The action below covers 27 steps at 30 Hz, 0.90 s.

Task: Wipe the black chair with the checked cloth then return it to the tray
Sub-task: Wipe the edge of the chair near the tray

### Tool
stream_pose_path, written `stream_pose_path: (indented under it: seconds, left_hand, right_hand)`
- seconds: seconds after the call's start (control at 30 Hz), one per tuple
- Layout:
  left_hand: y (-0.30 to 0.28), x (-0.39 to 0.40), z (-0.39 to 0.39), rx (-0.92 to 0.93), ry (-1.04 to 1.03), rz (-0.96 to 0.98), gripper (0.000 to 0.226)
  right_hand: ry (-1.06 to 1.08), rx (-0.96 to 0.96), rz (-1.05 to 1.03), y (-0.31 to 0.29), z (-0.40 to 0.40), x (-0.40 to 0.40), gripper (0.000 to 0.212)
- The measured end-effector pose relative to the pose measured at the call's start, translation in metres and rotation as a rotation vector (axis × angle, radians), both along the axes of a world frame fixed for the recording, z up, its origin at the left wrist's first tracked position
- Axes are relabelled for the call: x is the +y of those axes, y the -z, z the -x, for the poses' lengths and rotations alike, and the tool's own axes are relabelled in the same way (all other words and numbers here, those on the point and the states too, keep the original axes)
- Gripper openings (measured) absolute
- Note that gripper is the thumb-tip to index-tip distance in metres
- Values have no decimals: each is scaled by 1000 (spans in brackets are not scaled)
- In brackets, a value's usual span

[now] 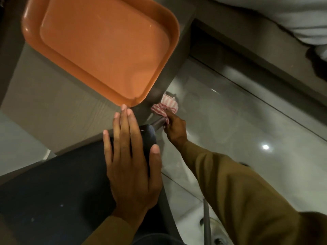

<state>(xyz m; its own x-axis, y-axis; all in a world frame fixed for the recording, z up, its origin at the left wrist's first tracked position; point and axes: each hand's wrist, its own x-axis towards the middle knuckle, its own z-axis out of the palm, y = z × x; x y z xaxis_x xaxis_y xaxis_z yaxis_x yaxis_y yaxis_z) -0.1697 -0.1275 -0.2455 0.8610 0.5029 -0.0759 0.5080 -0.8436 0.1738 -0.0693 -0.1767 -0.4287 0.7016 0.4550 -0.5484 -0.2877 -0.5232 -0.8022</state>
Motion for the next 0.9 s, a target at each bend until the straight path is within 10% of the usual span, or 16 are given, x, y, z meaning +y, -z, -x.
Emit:
stream_pose_path:
  seconds: [0.37, 0.6, 0.9]
  left_hand:
    - [-6, -1, -3, 26, -6, 14, 73]
    - [-5, -1, -3, 14, -19, 45, 73]
    - [-5, -2, -3, -4, -33, 48, 72]
  right_hand:
    - [205, 14, -317, -126, 51, -46, 35]
    - [-4, -36, -171, -43, 14, -28, 43]
    - [250, 186, -37, -2, -8, -1, 27]
